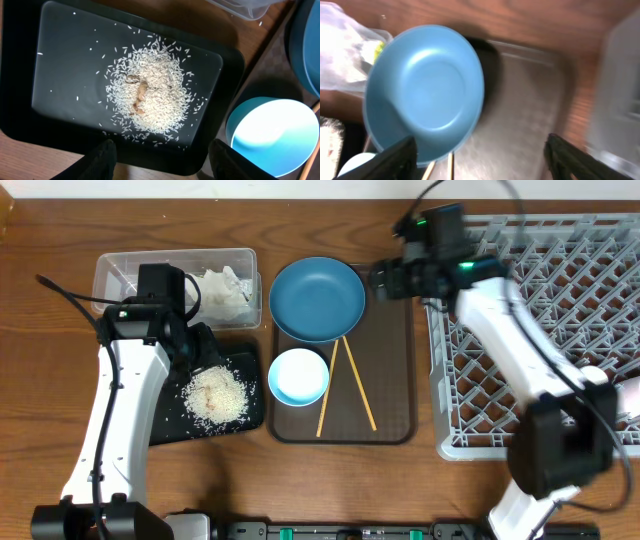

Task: Sort waste into correct bins and load items into the dishwasher rack
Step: 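Reach the right gripper to the blue plate and grasp its rim, then lift the blue plate right and stand it in the dish rack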

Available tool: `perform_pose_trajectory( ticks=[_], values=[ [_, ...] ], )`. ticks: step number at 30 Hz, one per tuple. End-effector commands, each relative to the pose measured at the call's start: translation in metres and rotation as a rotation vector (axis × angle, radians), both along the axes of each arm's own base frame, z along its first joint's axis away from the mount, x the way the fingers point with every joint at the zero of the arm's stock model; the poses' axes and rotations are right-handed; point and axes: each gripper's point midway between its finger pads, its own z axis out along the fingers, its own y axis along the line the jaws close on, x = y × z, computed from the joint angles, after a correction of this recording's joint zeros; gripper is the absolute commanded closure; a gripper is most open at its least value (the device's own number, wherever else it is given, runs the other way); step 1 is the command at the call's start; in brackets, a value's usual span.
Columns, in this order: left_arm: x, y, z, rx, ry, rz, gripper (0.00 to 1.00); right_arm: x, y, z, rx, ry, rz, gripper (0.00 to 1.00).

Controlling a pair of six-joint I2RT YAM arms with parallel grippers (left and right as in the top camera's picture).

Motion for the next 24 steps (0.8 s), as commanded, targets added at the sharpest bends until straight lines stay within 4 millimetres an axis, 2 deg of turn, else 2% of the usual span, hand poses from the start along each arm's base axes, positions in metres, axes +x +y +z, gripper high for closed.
perform_pose_trajectory(
  ticks=[1, 5, 8, 9, 13, 17, 18, 20, 24],
  values=[
    [-0.001, 0.003, 0.004, 0.010, -0.011, 0.017, 0.37, 0.002, 0.015, -0.037, -0.031, 0.057, -0.084, 0.26],
    [-0.001, 0.003, 0.004, 0.010, -0.009, 0.017, 0.37, 0.003, 0.026, -0.075, -0.083, 0.097, -0.141, 0.30],
    [-0.001, 0.003, 0.004, 0.010, -0.009, 0.017, 0.37, 0.000, 0.028, -0.098, -0.120, 0.126, -0.170, 0.38],
    [-0.001, 0.003, 0.004, 0.010, -0.009, 0.017, 0.37, -0.001, 0.028, -0.103, -0.127, 0.134, -0.177, 0.43],
    [-0.001, 0.003, 0.004, 0.010, -0.009, 0.017, 0.36, -0.002, 0.026, -0.110, -0.133, 0.151, -0.184, 0.75],
    [-0.001, 0.003, 0.004, 0.010, -0.009, 0.017, 0.37, 0.008, 0.019, -0.096, -0.124, 0.114, -0.208, 0.97],
    [-0.001, 0.003, 0.004, 0.010, -0.009, 0.017, 0.37, 0.012, 0.015, -0.090, -0.123, 0.100, -0.217, 0.99],
    [-0.001, 0.003, 0.004, 0.010, -0.009, 0.017, 0.37, 0.018, 0.006, -0.075, -0.121, 0.067, -0.227, 0.99],
    [-0.001, 0.003, 0.004, 0.010, -0.010, 0.017, 0.36, 0.029, -0.020, -0.026, -0.123, -0.034, -0.216, 0.99]
  ],
)
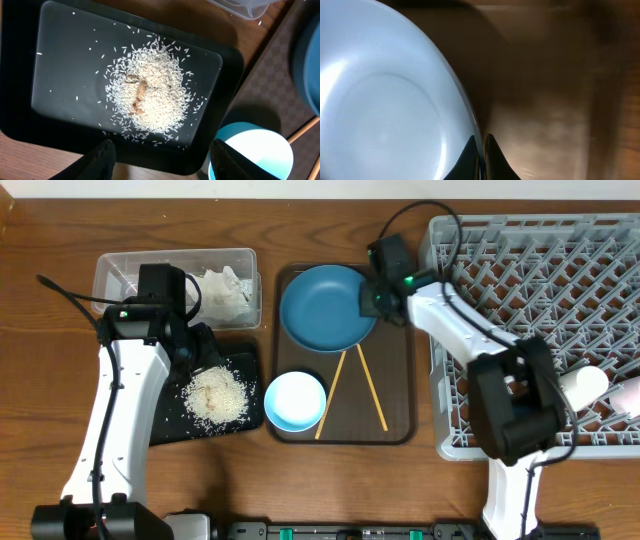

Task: Sort waste into correct bins and load items into the dishwasher rack
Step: 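Lift the blue plate right and stand it in the dish rack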

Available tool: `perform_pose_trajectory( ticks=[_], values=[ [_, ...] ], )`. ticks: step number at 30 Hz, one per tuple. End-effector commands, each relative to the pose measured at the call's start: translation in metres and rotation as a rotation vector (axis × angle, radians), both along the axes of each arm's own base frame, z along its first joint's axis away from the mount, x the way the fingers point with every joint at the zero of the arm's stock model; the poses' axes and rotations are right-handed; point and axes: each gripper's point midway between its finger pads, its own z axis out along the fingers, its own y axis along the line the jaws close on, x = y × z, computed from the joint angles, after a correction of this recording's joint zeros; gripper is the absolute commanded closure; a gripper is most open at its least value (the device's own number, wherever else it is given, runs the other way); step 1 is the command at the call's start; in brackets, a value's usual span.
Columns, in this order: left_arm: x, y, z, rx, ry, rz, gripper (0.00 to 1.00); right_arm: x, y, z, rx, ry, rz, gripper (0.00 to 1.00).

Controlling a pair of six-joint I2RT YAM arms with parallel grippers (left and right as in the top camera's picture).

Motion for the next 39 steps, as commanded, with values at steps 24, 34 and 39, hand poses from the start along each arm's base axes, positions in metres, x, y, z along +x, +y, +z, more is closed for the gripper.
perform_pose_trajectory(
  ticks=[24, 34, 39],
  values=[
    [0.000, 0.003, 0.005, 0.010, -0.015, 0.017, 0.35, -0.018, -0.364, 0.301, -1.050, -0.441, -0.298, 0.99],
    [0.001, 0.003, 0.005, 0.010, -0.017, 0.017, 0.35, -0.030, -0.436, 0.337, -1.248, -0.452, -0.371, 0.99],
    [0.001, 0.003, 0.005, 0.008, -0.017, 0.017, 0.35, -0.031, -0.472, 0.331, -1.368, -0.366, -0.335, 0.99]
  ],
)
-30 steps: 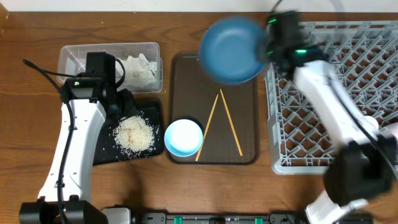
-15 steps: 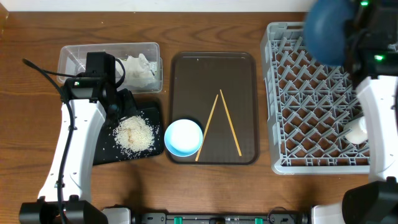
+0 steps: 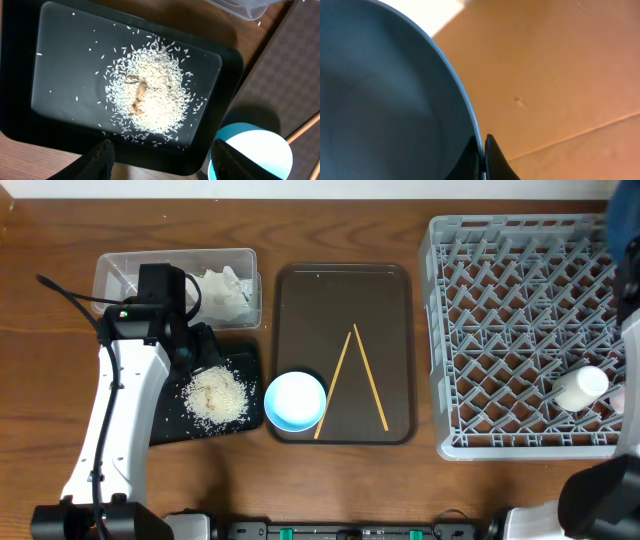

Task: Sort waste into correct bins and load items into the dishwasher rack
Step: 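Lift the blue plate right and stand it in the dish rack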

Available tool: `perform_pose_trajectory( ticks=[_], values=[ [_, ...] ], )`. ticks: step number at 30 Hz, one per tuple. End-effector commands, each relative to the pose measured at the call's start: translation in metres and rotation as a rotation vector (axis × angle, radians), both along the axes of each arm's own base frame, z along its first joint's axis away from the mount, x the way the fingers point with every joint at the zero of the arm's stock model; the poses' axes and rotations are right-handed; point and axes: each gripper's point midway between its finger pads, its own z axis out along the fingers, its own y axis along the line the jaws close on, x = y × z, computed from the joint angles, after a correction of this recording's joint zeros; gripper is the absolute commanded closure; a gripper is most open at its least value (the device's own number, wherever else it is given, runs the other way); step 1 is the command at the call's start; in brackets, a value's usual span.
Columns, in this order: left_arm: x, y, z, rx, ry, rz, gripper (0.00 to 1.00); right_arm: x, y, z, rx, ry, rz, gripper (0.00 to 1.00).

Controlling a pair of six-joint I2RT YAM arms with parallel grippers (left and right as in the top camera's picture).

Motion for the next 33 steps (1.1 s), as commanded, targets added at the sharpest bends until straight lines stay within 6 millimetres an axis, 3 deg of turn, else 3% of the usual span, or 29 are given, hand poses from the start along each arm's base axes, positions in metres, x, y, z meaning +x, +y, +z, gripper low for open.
perform_pose_trajectory(
  ticks=[1, 9, 17, 21, 27, 33],
  values=[
    [0.000, 0.002, 0.004, 0.003, -0.014, 0.015, 0.35, -0.001, -0.030, -0.014, -0.089, 0.146, -0.048, 0.99],
    [-0.001, 0.002, 0.004, 0.003, -0.011, 0.016, 0.35, 0.012, -0.068, -0.055, -0.166, 0.310, -0.083, 0.99],
    [-0.001, 0.002, 0.004, 0.003, -0.012, 0.016, 0.35, 0.029, -0.079, -0.113, -0.134, 0.423, -0.075, 0.99],
    [-0.001, 0.002, 0.004, 0.003, -0.012, 0.016, 0.35, 0.031, -0.083, -0.132, -0.122, 0.460, -0.093, 0.99],
    [0.001, 0.002, 0.005, 0.003, -0.019, 0.016, 0.35, 0.032, -0.080, -0.135, -0.093, 0.426, -0.098, 0.99],
    [0.000, 0.002, 0.005, 0.002, -0.016, 0.016, 0.35, 0.025, -0.089, -0.100, -0.170, 0.320, -0.200, 0.99]
  ],
)
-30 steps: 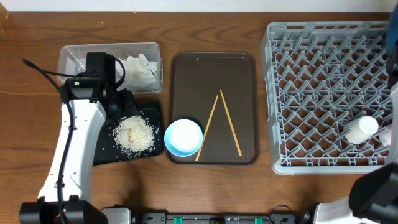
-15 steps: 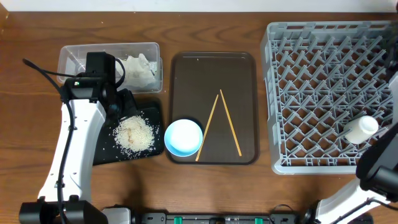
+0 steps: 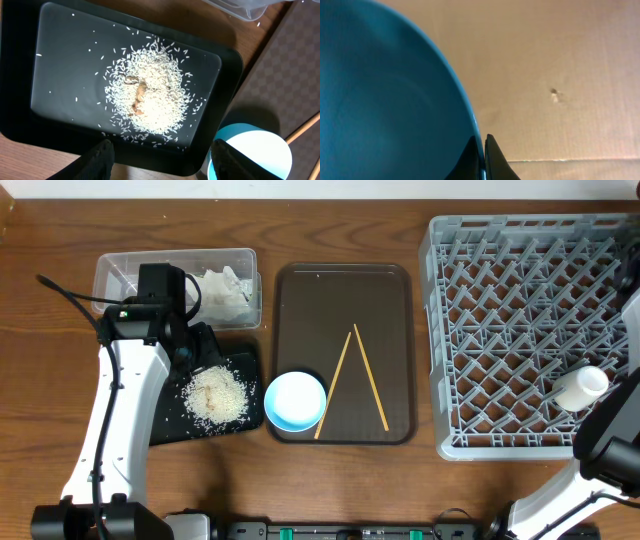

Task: Sort waste into correct bins and load items into the dishwasher rack
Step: 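Lift the blue plate right and stand it in the dish rack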

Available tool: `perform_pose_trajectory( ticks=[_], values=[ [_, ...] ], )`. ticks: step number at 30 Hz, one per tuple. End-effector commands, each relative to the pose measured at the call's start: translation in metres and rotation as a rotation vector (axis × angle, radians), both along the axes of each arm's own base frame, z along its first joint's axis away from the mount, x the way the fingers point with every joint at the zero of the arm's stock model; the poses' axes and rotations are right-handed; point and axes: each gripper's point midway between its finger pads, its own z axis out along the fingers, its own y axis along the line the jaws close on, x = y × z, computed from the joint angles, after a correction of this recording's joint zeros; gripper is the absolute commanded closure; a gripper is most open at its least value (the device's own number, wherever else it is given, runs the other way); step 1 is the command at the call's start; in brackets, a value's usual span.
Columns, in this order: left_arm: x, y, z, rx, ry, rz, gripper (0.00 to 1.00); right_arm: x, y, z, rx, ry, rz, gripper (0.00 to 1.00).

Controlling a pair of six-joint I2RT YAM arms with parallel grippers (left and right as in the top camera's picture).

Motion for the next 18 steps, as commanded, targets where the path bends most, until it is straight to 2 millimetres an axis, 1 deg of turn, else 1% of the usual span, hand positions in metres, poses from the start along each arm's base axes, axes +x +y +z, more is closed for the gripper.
perform_pose_trajectory(
  ticks=[1, 3, 4, 8, 11, 14, 18],
  values=[
    [0.000, 0.002, 0.005, 0.003, -0.013, 0.015, 0.35, -0.004, -0.006, 0.008, -0.045, -0.009, -0.053, 0.99],
    [0.000, 0.002, 0.005, 0.003, -0.013, 0.015, 0.35, -0.002, -0.004, 0.009, -0.053, -0.004, -0.043, 0.99],
    [0.000, 0.002, 0.005, 0.003, -0.014, 0.015, 0.35, -0.001, -0.003, 0.006, -0.046, 0.009, -0.037, 0.99],
    [0.000, 0.002, 0.005, 0.003, -0.015, 0.015, 0.35, 0.006, 0.010, -0.027, 0.045, 0.110, 0.029, 0.99],
    [0.000, 0.002, 0.005, 0.003, -0.014, 0.015, 0.35, 0.008, 0.019, -0.046, 0.134, 0.099, 0.051, 0.99],
    [0.000, 0.002, 0.005, 0.003, -0.014, 0.015, 0.35, 0.009, 0.025, -0.052, 0.179, 0.063, 0.041, 0.99],
    [0.000, 0.002, 0.005, 0.003, -0.014, 0.015, 0.35, 0.009, 0.037, -0.061, 0.197, 0.097, 0.034, 0.99]
  ],
)
